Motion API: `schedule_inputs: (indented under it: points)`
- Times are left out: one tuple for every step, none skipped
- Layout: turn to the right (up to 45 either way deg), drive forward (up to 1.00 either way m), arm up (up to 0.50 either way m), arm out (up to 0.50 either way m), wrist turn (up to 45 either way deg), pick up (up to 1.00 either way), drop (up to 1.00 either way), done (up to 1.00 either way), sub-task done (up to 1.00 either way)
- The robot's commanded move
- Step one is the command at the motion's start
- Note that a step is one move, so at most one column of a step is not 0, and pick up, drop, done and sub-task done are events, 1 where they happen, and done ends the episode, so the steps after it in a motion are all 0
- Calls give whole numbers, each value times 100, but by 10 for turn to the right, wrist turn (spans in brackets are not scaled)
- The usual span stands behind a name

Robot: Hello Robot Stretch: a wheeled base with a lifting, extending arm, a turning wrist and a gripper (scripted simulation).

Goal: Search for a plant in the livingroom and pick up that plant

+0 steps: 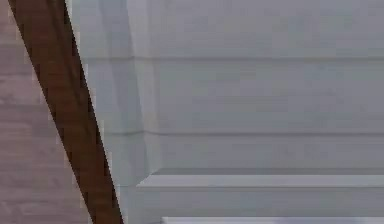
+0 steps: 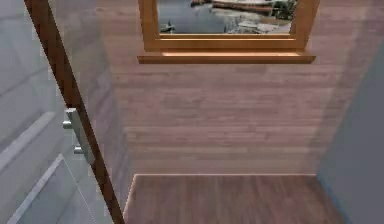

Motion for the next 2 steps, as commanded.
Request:
schedule_inputs:
  points:
    - [-450,0,0,0,0,0,0,0,0]
    - [-450,0,0,0,0,0,0,0,0]
